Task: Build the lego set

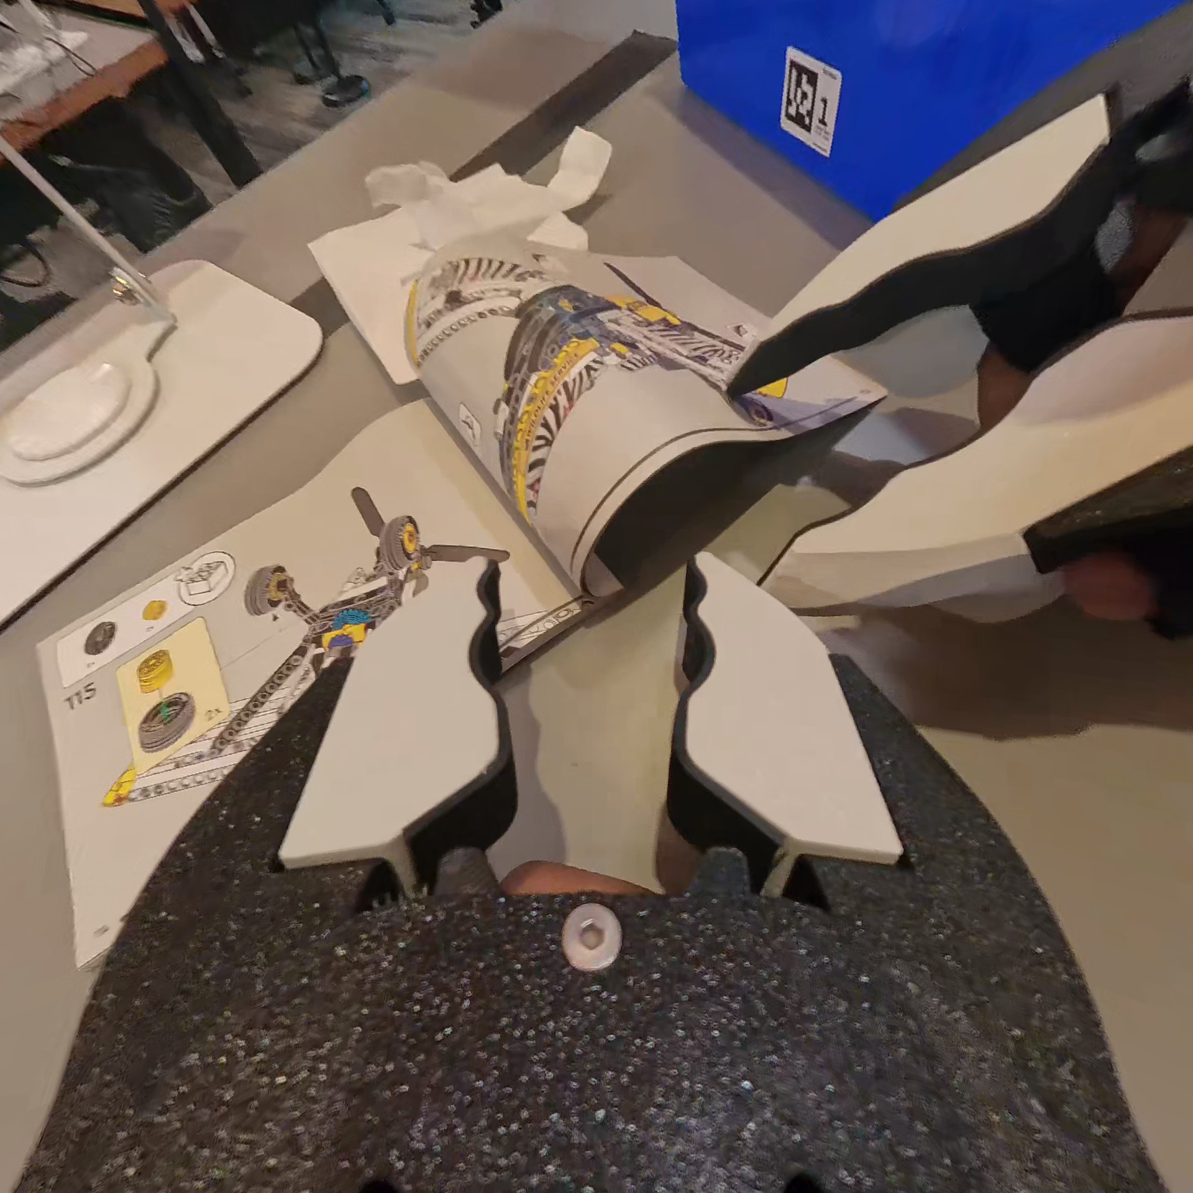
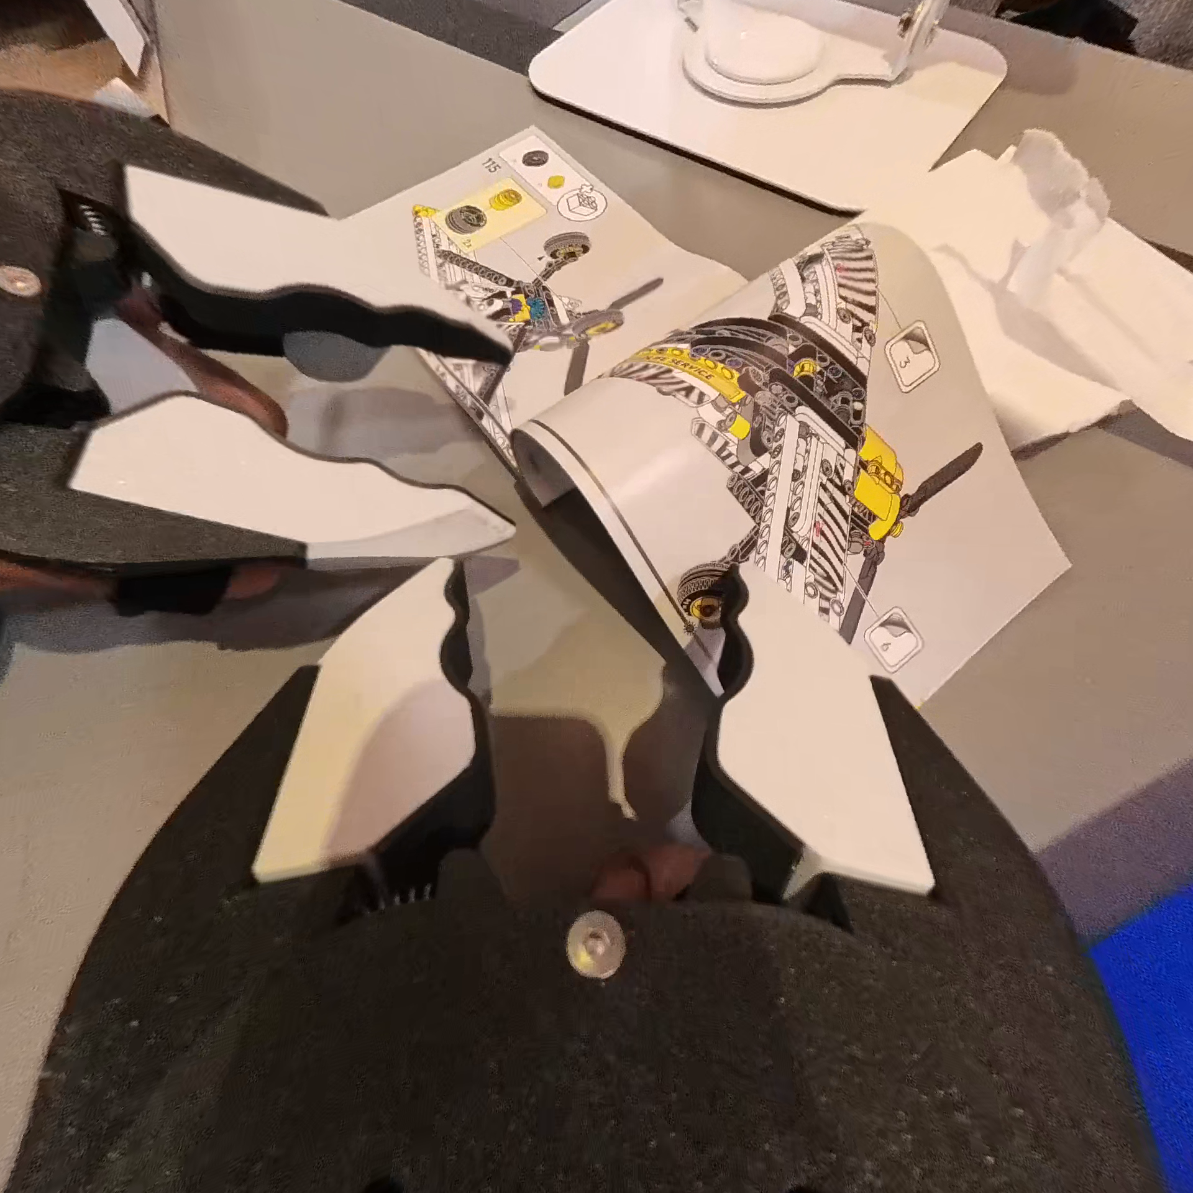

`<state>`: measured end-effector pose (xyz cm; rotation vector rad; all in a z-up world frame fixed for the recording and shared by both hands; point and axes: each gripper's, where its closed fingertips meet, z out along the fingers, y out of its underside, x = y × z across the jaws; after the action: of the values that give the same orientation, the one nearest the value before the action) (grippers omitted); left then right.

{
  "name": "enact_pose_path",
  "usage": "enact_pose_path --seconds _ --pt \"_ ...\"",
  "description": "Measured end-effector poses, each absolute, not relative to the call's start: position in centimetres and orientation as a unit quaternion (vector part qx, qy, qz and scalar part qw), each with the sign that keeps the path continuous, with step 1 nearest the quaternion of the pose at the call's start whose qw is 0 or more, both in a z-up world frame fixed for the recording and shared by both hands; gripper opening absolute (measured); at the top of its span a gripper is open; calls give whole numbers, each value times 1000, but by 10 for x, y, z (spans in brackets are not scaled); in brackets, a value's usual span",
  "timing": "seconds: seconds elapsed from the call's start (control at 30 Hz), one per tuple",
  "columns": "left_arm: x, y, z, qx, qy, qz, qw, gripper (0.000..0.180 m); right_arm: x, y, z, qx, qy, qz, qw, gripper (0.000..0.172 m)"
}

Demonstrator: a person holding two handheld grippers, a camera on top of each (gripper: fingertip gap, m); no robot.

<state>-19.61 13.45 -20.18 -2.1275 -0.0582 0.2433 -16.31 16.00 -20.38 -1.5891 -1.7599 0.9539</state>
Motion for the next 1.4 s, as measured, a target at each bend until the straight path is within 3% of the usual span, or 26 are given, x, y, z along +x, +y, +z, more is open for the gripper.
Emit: enact_pose_path --seconds 0.33,0.5,1.4 --pt "-192 136 -205 -879 -21 58 473 45 -164 146 -190 -545 -679 418 261 73" --pt "-184 138 -209 -885 10 70 461 52 -163 137 -175 -524 -668 469 244 67" --pt "-177 139 -215 -890 45 93 444 63 -176 129 -174 -519 -666 463 270 70"
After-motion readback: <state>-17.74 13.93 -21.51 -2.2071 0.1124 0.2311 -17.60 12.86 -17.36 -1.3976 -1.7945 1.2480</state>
